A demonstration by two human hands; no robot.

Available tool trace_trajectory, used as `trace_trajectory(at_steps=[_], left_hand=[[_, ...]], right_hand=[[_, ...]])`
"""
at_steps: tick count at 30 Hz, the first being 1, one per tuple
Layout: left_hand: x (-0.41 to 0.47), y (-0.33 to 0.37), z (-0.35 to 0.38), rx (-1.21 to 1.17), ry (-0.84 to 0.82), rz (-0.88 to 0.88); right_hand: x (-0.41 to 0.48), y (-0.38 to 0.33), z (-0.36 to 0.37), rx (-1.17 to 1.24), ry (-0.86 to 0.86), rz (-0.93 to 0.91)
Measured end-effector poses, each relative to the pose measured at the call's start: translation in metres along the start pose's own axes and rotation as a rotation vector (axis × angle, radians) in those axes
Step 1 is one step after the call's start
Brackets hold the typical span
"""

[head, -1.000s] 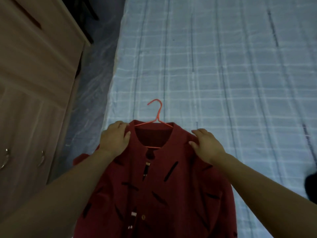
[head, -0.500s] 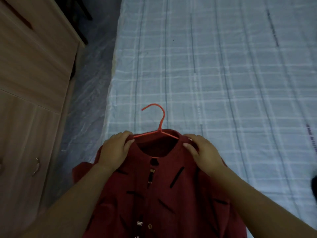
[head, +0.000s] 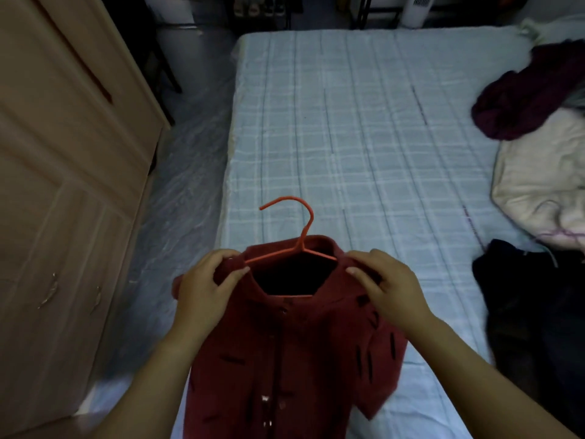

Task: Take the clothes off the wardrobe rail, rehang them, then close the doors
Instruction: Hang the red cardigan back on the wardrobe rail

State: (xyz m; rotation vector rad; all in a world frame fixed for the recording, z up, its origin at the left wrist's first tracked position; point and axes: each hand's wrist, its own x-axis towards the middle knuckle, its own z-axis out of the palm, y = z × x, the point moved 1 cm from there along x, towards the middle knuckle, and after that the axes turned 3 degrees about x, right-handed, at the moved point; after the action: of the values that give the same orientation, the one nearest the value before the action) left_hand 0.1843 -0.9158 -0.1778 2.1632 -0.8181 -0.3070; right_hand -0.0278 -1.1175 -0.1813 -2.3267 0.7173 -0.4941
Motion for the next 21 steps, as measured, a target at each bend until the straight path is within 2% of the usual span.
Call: trace_trajectory(at_steps=[3, 7, 15, 21], left_hand=[[-0.062, 0.013, -0.023, -0.045, 0.029, 0.006], [-0.148, 0.031, -0.047, -0.087, 0.134, -0.062], [-0.319, 0.075, -0.074, 0.054, 0.506, -0.184], [-0.425, 0.08, -0.123, 0.133, 0.767, -0.331]], right_hand=[[-0.044, -0.026, -0.013, -0.057, -0.007, -0.085], [-0.091, -0.053, -0.031, 0.011, -0.022, -0.21], [-0.159, -0.107, -0.046, 0.136, -0.145, -0.542], [-0.194, -0.194, -0.019, 0.24, -0.231, -0.802]])
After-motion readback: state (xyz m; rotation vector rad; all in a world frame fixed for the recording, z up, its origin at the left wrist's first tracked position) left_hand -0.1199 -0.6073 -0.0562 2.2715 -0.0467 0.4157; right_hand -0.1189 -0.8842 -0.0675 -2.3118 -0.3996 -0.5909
